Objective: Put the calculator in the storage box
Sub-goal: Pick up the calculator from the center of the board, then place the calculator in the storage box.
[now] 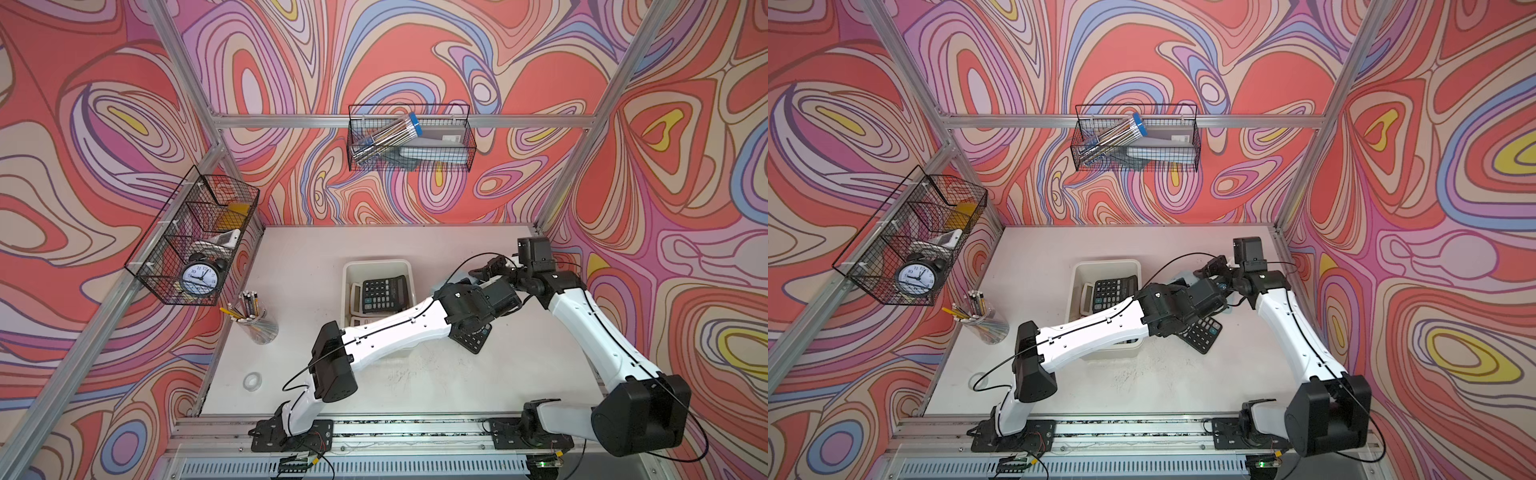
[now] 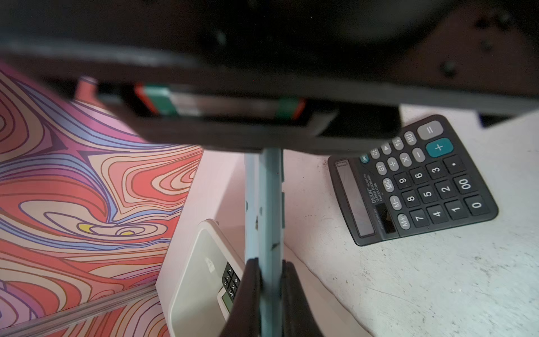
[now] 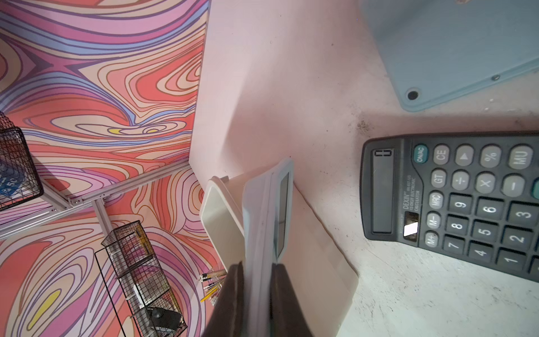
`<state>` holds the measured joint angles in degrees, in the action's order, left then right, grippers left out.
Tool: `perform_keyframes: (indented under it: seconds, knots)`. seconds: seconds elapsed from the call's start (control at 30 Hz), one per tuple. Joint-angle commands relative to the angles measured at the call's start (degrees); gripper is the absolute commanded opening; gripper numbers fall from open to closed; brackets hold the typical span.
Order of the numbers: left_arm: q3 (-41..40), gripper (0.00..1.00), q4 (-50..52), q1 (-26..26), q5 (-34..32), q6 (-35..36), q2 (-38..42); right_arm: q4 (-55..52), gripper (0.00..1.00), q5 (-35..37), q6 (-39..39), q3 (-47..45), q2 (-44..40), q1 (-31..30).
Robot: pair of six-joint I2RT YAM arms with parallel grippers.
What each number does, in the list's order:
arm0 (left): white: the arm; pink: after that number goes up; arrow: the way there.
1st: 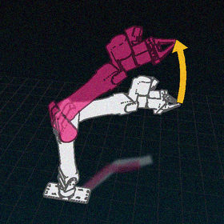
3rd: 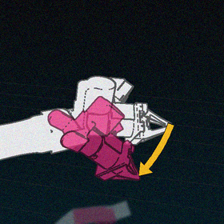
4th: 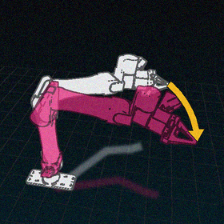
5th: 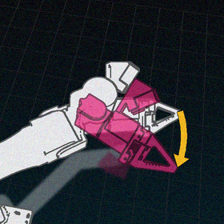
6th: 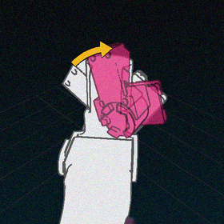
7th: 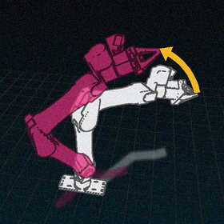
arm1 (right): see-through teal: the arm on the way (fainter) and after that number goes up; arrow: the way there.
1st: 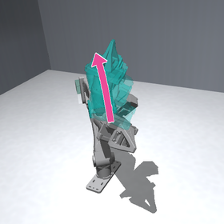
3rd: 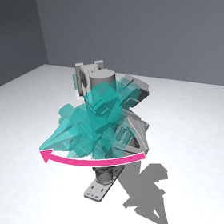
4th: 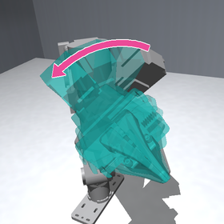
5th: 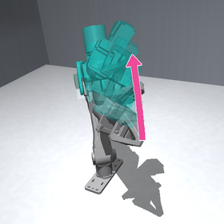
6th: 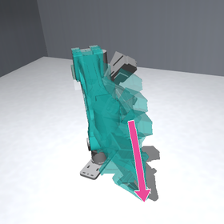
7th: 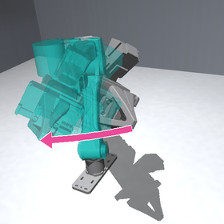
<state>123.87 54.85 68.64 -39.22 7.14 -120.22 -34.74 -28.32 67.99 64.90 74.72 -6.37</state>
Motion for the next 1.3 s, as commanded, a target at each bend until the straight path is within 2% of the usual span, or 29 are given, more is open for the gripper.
perform_keyframes:
  seconds: [0.0,0.07,0.2,0.27,0.37,0.57,0.67,0.83,1.07,1.27]
  knots:
    - [2.9,0.00,-1.6,-0.4,-0.5,-2.8,0.4,5.0,0.22,-0.9,-3.2,-0.3,-2.6,-0.3]
    - [3.0,0.00,-2.2,-0.4,-1.9,-3.4,1.3,4.4,0.34,1.7,-5.2,-0.1,-3.7,-0.4]
    - [2.6,0.00,-2.5,-0.8,-3.2,-6.3,4.6,0.6,0.71,7.8,-10.4,1.6,-5.9,-0.3]
    - [1.4,0.00,-2.8,-1.2,-3.0,-8.2,6.9,-0.9,0.84,10.1,-12.9,2.2,-6.9,-0.3]
    - [-1.5,0.00,-3.8,-2.3,-1.2,-11.3,11.1,-1.5,0.97,11.9,-16.2,2.1,-8.7,-0.4]
    - [-8.8,0.00,-4.1,-6.8,7.3,-21.0,20.5,-0.7,0.98,16.7,-21.7,-0.2,-12.7,-0.3]
    - [-15.8,0.00,-5.8,-10.2,15.1,-26.9,27.2,-0.3,0.98,19.3,-23.1,-1.8,-13.9,-0.4]
    - [-30.4,0.00,-11.6,-17.8,29.0,-36.5,40.1,0.4,0.98,19.4,-23.7,-3.2,-13.4,-0.4]
    - [-45.1,0.00,-13.5,-25.2,36.5,-46.5,54.0,1.5,0.98,19.0,-23.7,-3.8,-11.5,-0.4]
    - [-55.6,0.00,-15.6,-31.2,40.5,-54.8,61.7,2.6,0.98,18.3,-23.4,-4.7,-10.2,-0.4]
